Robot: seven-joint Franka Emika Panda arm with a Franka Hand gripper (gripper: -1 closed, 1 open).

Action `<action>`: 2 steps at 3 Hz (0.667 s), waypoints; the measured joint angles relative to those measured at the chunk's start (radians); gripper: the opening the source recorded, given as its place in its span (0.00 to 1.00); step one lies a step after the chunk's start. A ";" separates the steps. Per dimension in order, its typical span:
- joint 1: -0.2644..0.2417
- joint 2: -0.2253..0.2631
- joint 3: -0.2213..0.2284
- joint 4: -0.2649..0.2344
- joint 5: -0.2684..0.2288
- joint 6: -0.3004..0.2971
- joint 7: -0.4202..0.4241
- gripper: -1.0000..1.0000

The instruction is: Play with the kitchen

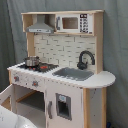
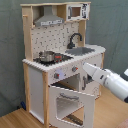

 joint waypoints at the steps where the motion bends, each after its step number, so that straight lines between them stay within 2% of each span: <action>1: -0.007 -0.031 0.015 -0.001 -0.016 0.049 0.088 1.00; 2: -0.022 -0.062 0.034 -0.001 -0.023 0.097 0.177 1.00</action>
